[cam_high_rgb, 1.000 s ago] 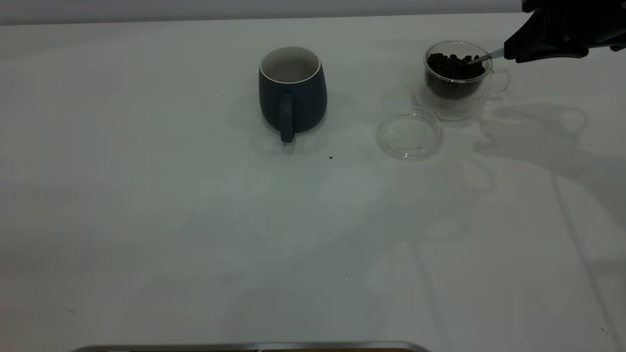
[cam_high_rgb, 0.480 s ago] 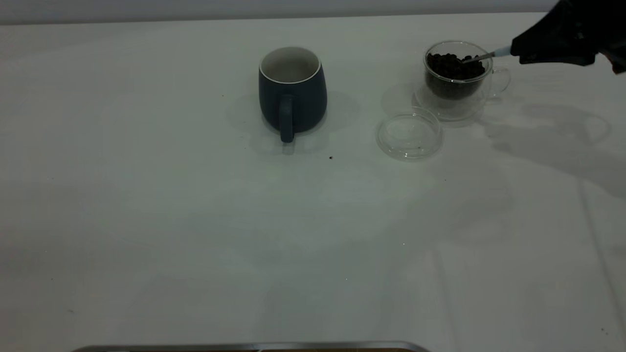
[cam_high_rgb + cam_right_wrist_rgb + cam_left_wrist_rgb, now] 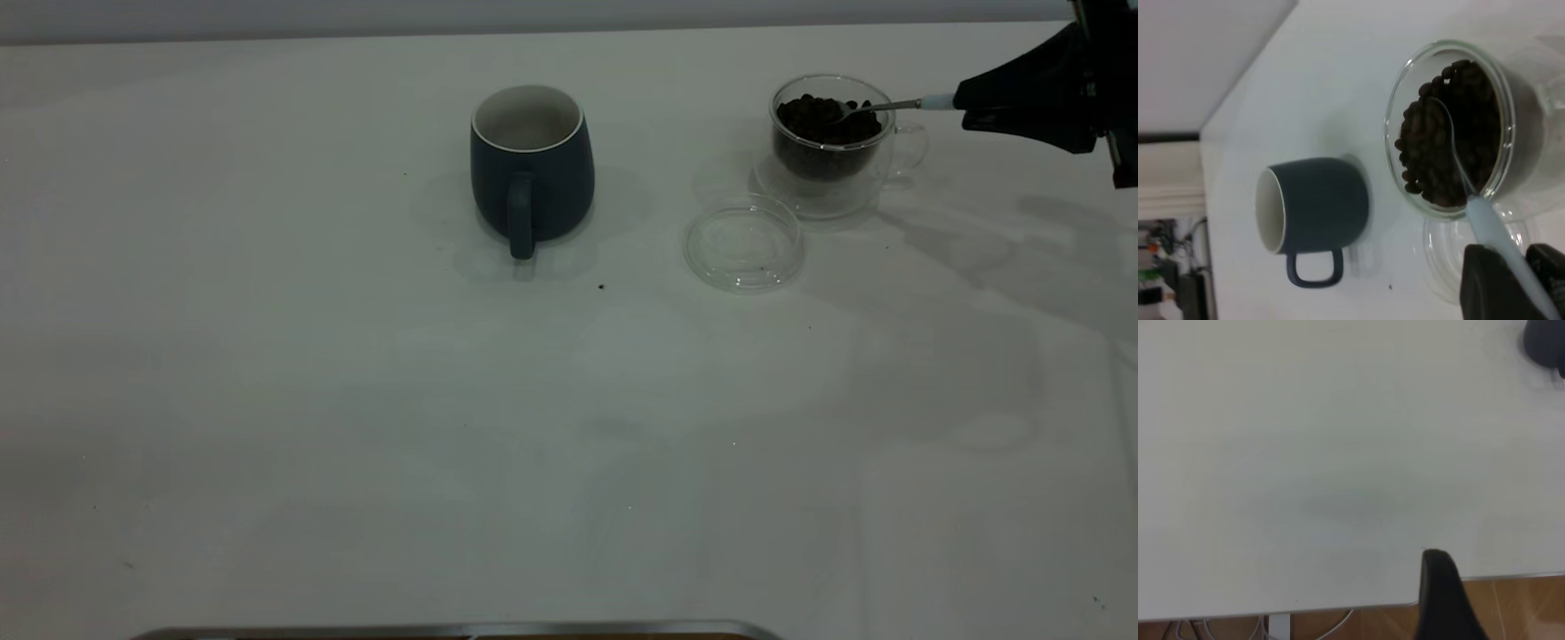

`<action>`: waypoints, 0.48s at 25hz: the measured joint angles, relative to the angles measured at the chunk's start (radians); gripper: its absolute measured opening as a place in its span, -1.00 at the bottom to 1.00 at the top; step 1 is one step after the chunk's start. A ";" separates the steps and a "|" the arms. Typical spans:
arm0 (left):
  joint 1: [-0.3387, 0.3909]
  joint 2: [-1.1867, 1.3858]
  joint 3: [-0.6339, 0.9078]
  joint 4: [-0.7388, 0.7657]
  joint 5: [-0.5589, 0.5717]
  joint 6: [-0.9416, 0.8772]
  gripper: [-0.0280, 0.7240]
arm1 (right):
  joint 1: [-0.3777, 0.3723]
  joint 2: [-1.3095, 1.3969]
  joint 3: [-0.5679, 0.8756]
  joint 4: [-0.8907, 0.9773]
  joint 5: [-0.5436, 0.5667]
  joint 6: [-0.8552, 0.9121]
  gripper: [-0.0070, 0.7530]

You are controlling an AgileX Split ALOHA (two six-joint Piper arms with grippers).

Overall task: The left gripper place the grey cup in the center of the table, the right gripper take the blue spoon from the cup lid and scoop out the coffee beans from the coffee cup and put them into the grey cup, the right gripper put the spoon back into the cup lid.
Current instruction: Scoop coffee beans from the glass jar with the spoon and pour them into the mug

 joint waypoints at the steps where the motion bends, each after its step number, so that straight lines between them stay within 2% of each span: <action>1: 0.000 0.000 0.000 0.000 0.000 0.000 0.39 | -0.006 0.009 0.000 0.010 0.011 -0.006 -0.69; 12: 0.000 0.000 0.000 0.000 0.000 0.000 0.39 | -0.036 0.050 -0.001 0.100 0.191 -0.114 -0.69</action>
